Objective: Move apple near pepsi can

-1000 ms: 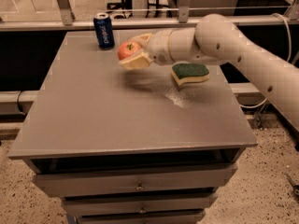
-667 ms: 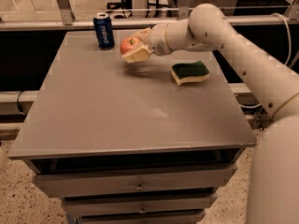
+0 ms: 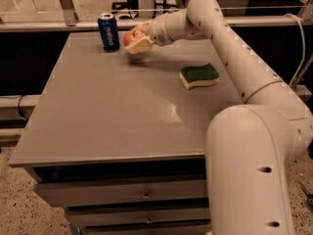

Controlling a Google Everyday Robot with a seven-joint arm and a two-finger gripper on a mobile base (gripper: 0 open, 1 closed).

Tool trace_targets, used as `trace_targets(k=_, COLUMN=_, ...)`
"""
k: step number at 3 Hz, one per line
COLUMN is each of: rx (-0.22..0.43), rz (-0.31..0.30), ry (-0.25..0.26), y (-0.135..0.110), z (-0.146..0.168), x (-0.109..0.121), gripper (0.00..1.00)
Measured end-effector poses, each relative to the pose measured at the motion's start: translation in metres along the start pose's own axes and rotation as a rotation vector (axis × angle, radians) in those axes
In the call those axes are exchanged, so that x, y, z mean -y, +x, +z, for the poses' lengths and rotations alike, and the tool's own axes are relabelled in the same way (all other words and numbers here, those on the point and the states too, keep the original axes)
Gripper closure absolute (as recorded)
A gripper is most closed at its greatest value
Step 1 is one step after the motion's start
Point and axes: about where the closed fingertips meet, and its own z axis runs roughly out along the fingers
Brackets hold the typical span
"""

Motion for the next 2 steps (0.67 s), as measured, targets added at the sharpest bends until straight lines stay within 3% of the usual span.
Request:
trace_targets(k=1, rx=0.014, rz=-0.024, ry=0.045, y=-0.016, z=0.0, x=0.025, gripper=1.0)
trace_targets(k=2, rx=0.007, rz=-0.011, ry=0.05, y=-0.016, z=0.011, x=0.034, gripper=1.0)
